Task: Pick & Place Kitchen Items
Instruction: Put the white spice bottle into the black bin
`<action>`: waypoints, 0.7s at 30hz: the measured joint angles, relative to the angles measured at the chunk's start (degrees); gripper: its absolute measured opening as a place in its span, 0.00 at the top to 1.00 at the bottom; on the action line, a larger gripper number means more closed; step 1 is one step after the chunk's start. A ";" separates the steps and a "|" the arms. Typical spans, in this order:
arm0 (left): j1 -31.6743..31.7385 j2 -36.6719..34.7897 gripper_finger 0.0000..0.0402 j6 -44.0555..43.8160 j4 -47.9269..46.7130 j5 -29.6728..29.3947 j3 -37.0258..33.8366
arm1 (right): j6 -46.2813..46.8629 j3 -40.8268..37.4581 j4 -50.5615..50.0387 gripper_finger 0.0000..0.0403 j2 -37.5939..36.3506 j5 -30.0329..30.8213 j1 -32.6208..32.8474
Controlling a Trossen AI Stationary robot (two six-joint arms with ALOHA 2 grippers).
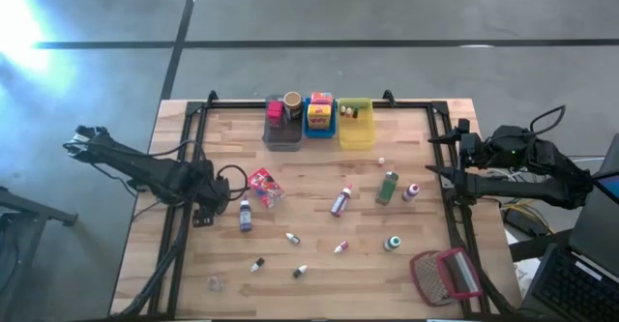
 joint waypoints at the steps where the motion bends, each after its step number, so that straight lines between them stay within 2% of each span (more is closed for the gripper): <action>1: 0.00 -0.01 0.20 0.02 0.08 -0.01 -0.15 | 0.01 0.00 0.00 0.10 0.02 0.00 -0.01; 11: -0.02 -0.03 0.20 0.72 0.29 -1.10 -6.20 | 0.01 0.00 0.00 0.10 0.00 0.00 0.00; 21: -0.02 -0.03 0.20 1.15 2.95 -1.34 -6.48 | 0.01 0.00 0.00 0.10 0.01 0.00 -0.01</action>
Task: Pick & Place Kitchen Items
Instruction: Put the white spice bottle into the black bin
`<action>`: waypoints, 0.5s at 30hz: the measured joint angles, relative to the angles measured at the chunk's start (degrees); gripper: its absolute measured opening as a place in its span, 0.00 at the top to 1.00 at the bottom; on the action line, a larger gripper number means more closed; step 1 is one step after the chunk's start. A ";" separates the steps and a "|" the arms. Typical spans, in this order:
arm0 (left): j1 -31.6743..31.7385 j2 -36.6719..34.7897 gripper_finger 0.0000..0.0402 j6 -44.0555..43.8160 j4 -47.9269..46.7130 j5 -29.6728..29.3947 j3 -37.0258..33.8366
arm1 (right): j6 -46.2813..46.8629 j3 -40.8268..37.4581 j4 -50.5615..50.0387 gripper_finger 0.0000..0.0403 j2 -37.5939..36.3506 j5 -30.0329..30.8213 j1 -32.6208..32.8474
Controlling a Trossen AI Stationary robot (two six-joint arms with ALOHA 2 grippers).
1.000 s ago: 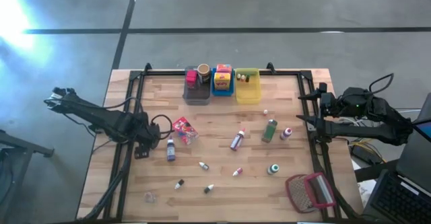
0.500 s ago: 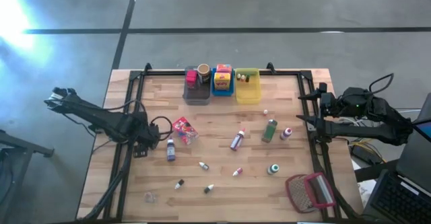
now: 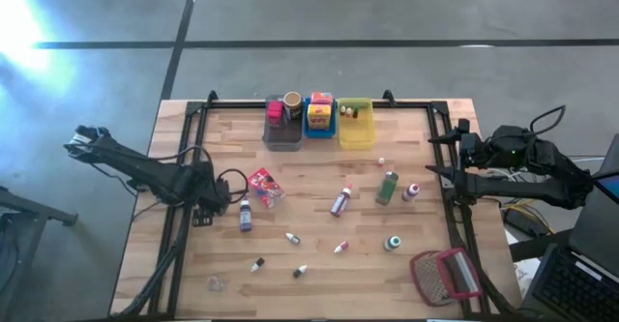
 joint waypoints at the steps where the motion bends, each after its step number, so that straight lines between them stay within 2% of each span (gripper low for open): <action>1: 0.00 0.00 0.20 0.17 0.10 0.00 0.00 | 0.01 0.00 0.00 0.10 0.01 0.00 0.00; 10: 0.00 0.00 0.21 0.34 0.18 0.34 0.11 | -0.01 0.00 0.00 0.10 0.00 0.00 0.02; 15: 0.00 0.00 0.29 0.55 0.22 0.85 0.11 | -0.02 0.00 0.00 0.10 -0.01 0.00 0.00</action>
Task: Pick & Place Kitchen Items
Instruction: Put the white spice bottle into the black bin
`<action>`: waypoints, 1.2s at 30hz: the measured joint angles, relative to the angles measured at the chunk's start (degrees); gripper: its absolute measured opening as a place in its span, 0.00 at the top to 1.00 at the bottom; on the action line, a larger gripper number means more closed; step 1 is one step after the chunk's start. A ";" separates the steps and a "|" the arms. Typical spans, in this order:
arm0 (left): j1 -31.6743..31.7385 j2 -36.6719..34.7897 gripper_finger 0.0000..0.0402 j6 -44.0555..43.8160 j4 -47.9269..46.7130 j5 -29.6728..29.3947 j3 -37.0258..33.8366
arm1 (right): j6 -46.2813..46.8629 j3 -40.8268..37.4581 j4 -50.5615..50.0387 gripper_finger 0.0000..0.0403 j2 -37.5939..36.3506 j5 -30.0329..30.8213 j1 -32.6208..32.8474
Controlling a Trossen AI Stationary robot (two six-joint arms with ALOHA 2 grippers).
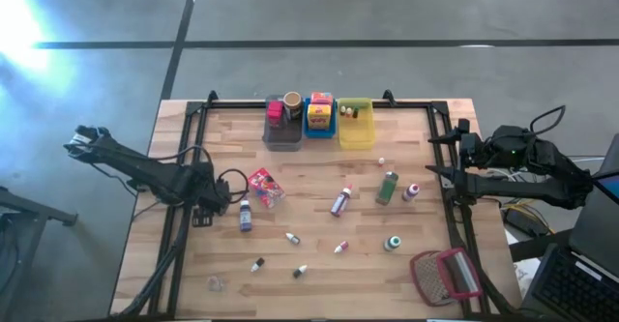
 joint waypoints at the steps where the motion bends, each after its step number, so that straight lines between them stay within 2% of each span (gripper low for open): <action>1: 0.00 0.00 0.31 0.00 0.11 0.00 0.00 | 0.02 0.00 0.00 0.10 0.00 0.02 0.02; 6: 0.00 -0.05 0.43 -0.02 0.41 0.95 0.03 | 0.00 0.00 0.00 0.10 0.01 0.01 0.01; 9: 0.02 -0.07 0.46 -0.54 0.35 2.12 0.15 | 0.01 0.00 0.01 0.10 0.00 0.00 0.00; 17: 0.09 0.04 0.41 -8.27 1.85 1.53 0.42 | 0.01 0.00 0.00 0.10 0.01 0.01 0.01; 28: 0.35 0.04 0.46 -20.00 3.44 -0.48 0.44 | 0.01 0.00 0.01 0.10 0.02 0.01 0.02; 33: 0.91 0.04 0.45 -21.20 5.32 -0.76 0.44 | 0.01 0.00 0.00 0.10 0.00 0.01 0.01; 36: 1.51 0.04 0.46 -21.44 5.55 -2.97 0.55 | 0.00 0.00 0.00 0.10 0.02 0.00 0.02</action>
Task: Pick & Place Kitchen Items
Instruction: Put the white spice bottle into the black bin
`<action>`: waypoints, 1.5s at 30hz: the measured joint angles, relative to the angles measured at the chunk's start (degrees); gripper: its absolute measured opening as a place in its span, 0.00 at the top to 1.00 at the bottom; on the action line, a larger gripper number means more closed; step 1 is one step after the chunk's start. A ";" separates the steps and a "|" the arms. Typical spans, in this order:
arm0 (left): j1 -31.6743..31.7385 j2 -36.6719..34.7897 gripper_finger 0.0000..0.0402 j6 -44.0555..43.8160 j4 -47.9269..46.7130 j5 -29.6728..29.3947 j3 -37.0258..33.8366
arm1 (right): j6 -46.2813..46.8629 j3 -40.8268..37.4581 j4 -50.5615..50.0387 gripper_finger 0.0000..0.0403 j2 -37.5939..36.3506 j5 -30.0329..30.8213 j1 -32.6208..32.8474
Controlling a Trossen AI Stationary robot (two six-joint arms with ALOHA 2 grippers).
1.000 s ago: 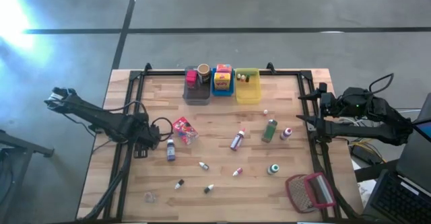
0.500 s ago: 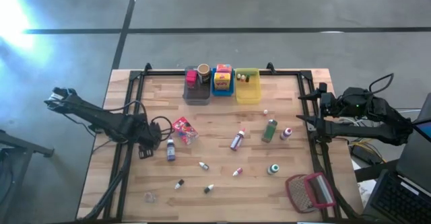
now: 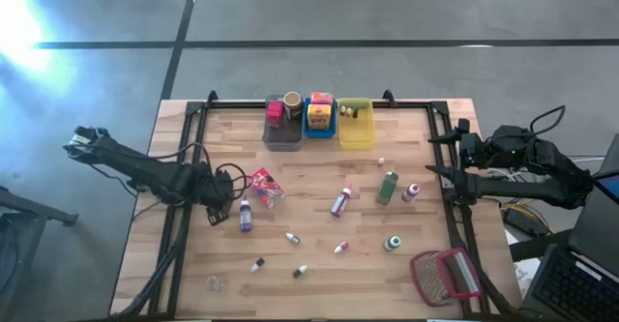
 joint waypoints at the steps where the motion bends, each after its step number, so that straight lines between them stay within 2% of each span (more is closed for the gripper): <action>1: 0.27 0.00 0.46 -0.02 -0.19 -1.02 0.23 | 0.01 0.00 0.01 0.10 -0.01 0.01 0.00; 14: 2.62 0.00 0.46 5.75 0.01 -15.45 10.05 | 0.01 0.00 0.02 0.10 -0.01 0.00 -0.01; 17: 4.12 0.00 0.46 8.94 2.19 -17.07 12.14 | 0.01 0.00 0.02 0.10 0.00 0.00 0.00; 24: 10.42 0.89 0.46 22.54 13.25 -16.78 15.11 | 0.00 0.00 0.00 0.10 -0.02 0.01 -0.01; 31: 18.04 4.38 0.46 33.01 18.44 -16.51 18.75 | 0.02 0.00 0.00 0.10 -0.01 0.01 -0.01; 39: 26.28 10.15 0.46 41.72 29.68 -16.50 21.73 | 0.01 0.00 0.01 0.10 -0.02 0.00 0.00; 45: 31.63 16.96 0.46 44.41 30.37 -13.26 26.11 | 0.02 0.00 0.00 0.10 -0.02 0.00 -0.02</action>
